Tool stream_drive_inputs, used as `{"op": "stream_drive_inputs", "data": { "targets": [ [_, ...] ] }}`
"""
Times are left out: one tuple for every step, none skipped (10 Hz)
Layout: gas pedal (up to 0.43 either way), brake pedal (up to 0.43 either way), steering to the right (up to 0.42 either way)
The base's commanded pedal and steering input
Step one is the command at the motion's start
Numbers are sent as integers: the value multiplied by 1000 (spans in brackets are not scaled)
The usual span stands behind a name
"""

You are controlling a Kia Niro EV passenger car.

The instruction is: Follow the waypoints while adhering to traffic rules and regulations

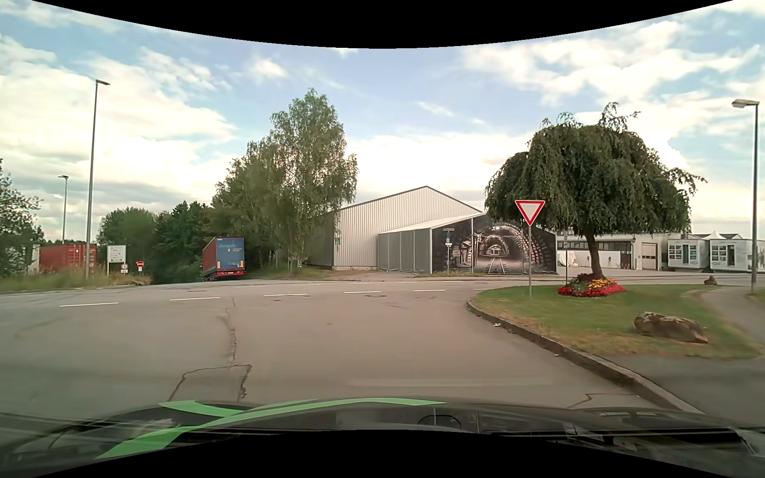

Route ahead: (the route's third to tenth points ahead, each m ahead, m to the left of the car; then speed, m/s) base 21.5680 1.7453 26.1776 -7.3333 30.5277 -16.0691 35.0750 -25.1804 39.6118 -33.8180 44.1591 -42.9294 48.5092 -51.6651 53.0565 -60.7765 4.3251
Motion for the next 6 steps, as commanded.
{"op": "stream_drive_inputs", "data": {
  "targets": [
    [0,0,-62],
    [0,0,-61],
    [0,0,-61],
    [0,0,-59],
    [0,18,-58],
    [0,73,-58]
  ]
}}
